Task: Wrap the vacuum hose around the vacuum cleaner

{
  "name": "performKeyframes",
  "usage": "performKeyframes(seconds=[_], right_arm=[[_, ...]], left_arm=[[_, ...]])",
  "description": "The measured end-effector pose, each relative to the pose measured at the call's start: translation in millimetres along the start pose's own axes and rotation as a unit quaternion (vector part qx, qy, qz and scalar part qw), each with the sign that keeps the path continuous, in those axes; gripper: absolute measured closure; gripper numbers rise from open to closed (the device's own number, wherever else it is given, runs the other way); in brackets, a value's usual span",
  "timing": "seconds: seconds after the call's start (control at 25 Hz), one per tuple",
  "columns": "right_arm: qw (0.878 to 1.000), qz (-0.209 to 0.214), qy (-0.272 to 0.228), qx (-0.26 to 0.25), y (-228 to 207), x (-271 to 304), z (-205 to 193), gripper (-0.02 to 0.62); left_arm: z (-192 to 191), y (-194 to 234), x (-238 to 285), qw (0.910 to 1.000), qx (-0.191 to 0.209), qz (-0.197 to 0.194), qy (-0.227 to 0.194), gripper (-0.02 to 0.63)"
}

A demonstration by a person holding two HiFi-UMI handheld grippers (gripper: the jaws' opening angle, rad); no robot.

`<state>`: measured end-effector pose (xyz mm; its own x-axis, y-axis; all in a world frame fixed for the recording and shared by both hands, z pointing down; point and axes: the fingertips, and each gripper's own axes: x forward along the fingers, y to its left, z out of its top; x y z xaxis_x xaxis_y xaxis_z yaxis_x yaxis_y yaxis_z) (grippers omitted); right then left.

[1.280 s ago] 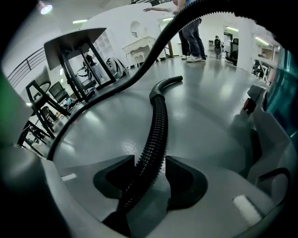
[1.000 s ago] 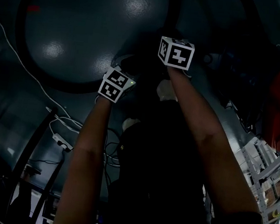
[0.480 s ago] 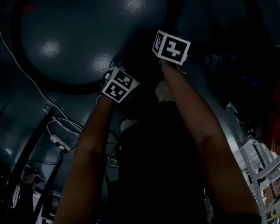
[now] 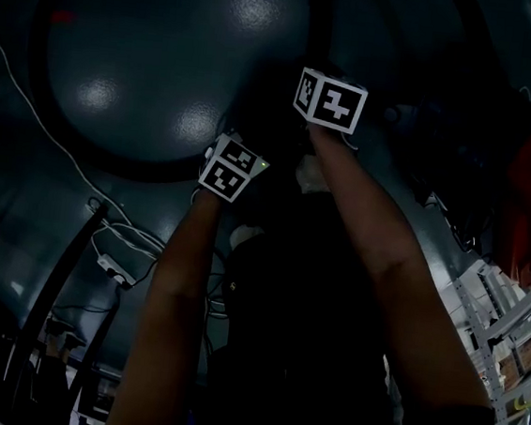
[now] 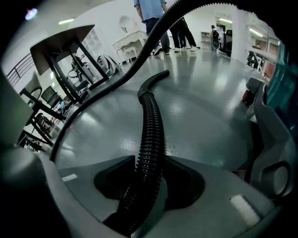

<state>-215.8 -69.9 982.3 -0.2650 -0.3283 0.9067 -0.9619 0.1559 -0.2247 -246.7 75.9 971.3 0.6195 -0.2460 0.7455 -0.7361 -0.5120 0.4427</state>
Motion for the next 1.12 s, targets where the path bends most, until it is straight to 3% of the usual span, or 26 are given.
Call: performKeyframes(seconds=[0.28,0.6,1.12], right_arm=[[0.997,0.021,0.003,-0.068,24,-47,6,0.411],[0.994,0.034,0.026,-0.098,45,-106,16,0.413],[0.981,0.062,0.025,-0.18,81,-240,61,0.417]], left_arm=[[12,-39,-32,0.9995,-0.031,-0.006,-0.008,0.433],[33,-80,-77,0.9984,-0.05,-0.027,-0.004,0.434],[110,-170,-167,0.9906,-0.108,-0.078,-0.029,0.434]])
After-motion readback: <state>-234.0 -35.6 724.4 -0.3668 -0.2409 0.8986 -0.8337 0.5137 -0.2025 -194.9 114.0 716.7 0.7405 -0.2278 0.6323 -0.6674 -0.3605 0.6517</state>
